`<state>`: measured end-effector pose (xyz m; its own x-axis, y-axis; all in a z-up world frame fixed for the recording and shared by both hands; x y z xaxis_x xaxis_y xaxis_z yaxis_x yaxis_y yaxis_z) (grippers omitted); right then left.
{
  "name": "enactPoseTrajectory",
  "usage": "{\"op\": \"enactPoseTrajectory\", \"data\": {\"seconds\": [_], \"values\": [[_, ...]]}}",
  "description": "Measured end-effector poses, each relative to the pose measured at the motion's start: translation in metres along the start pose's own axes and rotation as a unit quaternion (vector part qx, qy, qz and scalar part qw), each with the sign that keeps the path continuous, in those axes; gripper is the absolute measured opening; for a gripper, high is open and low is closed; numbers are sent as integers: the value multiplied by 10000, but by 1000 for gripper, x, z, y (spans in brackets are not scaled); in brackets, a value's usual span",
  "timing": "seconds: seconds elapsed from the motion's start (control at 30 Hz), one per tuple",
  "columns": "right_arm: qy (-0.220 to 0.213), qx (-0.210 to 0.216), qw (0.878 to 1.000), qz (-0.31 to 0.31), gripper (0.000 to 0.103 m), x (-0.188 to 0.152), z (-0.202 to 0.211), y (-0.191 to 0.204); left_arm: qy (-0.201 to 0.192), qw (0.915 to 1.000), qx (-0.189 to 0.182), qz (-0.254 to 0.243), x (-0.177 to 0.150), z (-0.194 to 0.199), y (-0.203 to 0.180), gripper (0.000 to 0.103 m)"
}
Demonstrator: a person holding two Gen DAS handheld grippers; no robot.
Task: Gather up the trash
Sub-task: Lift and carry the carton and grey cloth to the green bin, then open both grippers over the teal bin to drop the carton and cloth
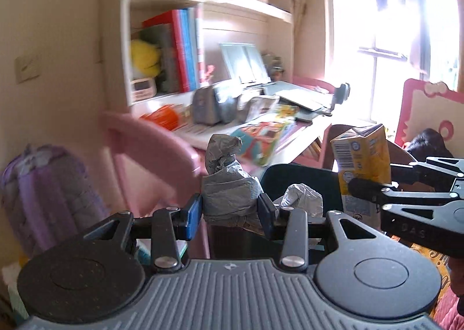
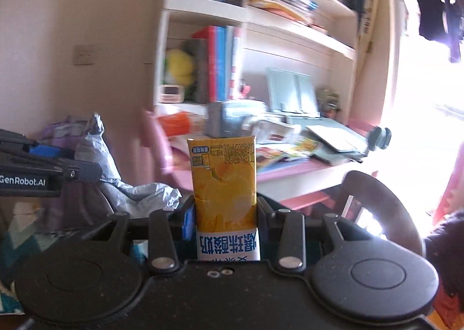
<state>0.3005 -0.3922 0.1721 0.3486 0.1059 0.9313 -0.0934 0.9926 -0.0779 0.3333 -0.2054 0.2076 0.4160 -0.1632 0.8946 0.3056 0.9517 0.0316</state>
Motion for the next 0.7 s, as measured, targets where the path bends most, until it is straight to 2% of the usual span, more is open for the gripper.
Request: {"op": "enactPoseTrajectory", "data": {"seconds": [0.1,0.2,0.47,0.7], "values": [[186,-179,9997,-2,40,-10,-18,-15,21,9998,-37,-199,9,-21,-25,41],[376,-180,9991,-23,40,-20,-36,-23,162,9991,-25,-398,13,-49,-48,41],[954,-284,9948,215,40,-44,-76,-27,816,9939,6,-736,2,-120,-78,41],[1257,-248,9915,219,42,-54,-97,-32,1484,9832,-83,-1056,-18,-161,-94,42]]}}
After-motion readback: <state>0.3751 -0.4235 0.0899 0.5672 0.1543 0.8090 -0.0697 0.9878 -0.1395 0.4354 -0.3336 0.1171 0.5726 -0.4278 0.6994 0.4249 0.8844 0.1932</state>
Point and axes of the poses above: each gripper's, at about its wrist camera, not at the fingertips, and z roughly against the way its jaws point, y to its left, x to its top, the point moved 2 cm from there along -z, roughly the way its jaws point
